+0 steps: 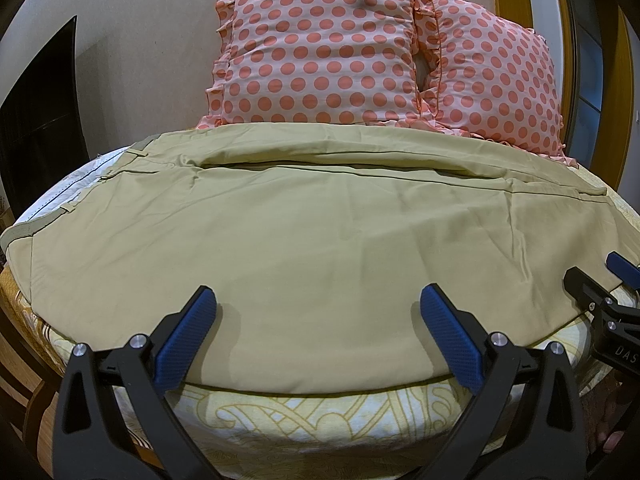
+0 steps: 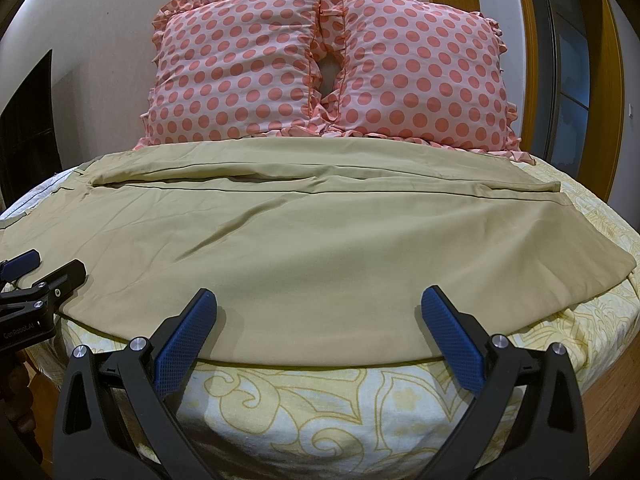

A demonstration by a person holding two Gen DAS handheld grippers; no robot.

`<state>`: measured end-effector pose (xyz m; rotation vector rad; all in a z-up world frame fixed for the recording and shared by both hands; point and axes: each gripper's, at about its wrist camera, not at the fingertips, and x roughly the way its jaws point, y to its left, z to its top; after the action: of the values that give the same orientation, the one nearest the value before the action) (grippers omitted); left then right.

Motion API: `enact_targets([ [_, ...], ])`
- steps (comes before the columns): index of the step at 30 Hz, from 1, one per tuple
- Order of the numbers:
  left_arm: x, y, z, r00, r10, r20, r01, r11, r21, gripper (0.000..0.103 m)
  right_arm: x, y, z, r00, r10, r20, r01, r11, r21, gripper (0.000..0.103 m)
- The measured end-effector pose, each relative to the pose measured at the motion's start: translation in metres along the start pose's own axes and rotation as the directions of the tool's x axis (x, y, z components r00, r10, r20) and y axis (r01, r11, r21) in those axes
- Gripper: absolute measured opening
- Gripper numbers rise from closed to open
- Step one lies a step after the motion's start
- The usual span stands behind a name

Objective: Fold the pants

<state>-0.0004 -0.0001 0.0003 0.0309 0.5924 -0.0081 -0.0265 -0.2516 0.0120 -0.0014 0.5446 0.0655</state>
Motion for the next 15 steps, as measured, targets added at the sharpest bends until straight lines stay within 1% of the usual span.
enact_targets([
  [15, 0.0004, 0.0001, 0.0001, 1.000, 0.000, 0.004, 0.000, 1.000, 0.000, 0.101, -0.0001, 0.0003, 0.0000, 1.000, 0.000, 0.002, 0.000, 1.000, 0.000, 0.102],
])
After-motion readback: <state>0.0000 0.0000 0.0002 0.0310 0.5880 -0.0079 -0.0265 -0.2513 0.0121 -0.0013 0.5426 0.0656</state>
